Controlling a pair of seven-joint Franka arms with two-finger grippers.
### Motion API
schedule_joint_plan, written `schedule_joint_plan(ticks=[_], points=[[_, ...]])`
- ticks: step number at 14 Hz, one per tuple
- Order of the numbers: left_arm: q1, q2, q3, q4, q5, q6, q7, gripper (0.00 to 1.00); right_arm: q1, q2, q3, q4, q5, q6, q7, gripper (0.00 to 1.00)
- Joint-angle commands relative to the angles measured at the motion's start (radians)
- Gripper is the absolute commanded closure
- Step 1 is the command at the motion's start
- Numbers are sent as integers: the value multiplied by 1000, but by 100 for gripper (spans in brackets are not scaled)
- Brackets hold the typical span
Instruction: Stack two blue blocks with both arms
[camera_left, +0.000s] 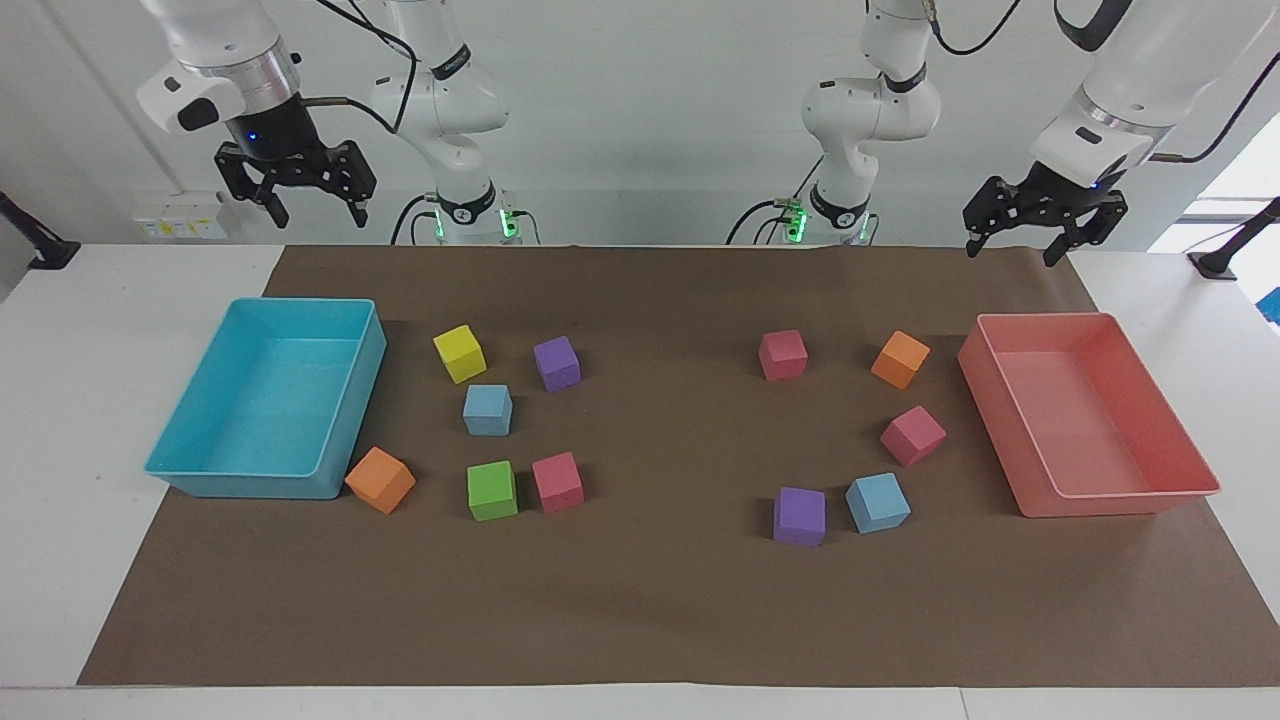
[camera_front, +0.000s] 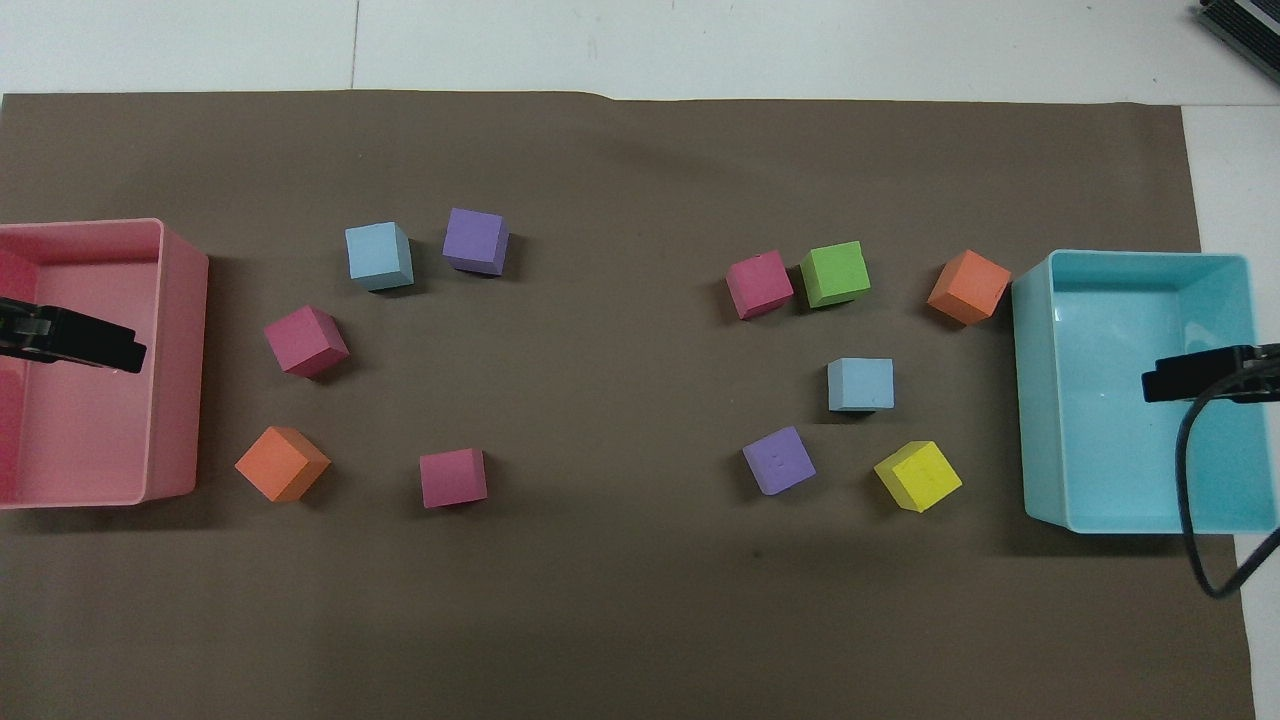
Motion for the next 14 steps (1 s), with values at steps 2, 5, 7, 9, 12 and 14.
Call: schedule_joint_plan(ticks=[2,5,7,9,12,14], points=[[17,-1,-8,17,-4,-14,9,0,-5,-20,-1,-16,2,-18,-2,0],[17,-1,-8,17,-4,-14,9,0,-14,-19,-4,-14,0,-24,-4,0],[17,-1,-8,17,-4,-14,9,0,-14,-20,-4,-17,0,-17,-5,0],[17,-1,-8,17,-4,-14,9,0,-2,-22,4,-26,2,-15,-2,0],[17,-1,-8,17,-4,-14,9,0,16,-14,5,-115,5,91,-4,0],[17,-1,-8,17,-4,-14,9,0,44,3,5,-158,6,144,-4,0]])
